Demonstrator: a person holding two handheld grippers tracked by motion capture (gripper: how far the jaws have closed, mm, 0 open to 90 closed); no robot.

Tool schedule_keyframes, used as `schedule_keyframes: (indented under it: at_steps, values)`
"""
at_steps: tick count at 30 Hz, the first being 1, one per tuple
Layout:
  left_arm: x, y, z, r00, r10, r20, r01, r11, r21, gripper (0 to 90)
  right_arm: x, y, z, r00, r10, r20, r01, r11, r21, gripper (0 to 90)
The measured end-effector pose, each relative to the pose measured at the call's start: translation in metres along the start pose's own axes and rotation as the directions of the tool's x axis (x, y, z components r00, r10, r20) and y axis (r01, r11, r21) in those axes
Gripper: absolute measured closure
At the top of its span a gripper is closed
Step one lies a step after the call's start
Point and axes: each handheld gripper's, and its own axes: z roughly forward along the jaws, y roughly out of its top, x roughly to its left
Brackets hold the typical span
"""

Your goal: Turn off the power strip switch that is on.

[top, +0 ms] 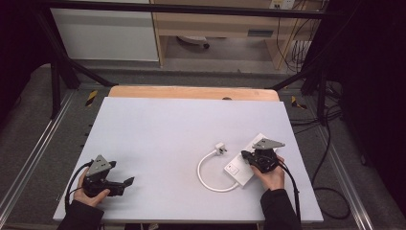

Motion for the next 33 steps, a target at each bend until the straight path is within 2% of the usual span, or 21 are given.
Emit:
schedule_keyframes:
  at_steps: [33]
  values:
    - [-0.0007,0.0005,-0.0008,1.0000,0.003,-0.006,-0.003,1.0000,-0.002,5.1,0.0043,0.0005,0.0018,0.9977,-0.056,0.036,0.057,0.998,-0.006,90.0]
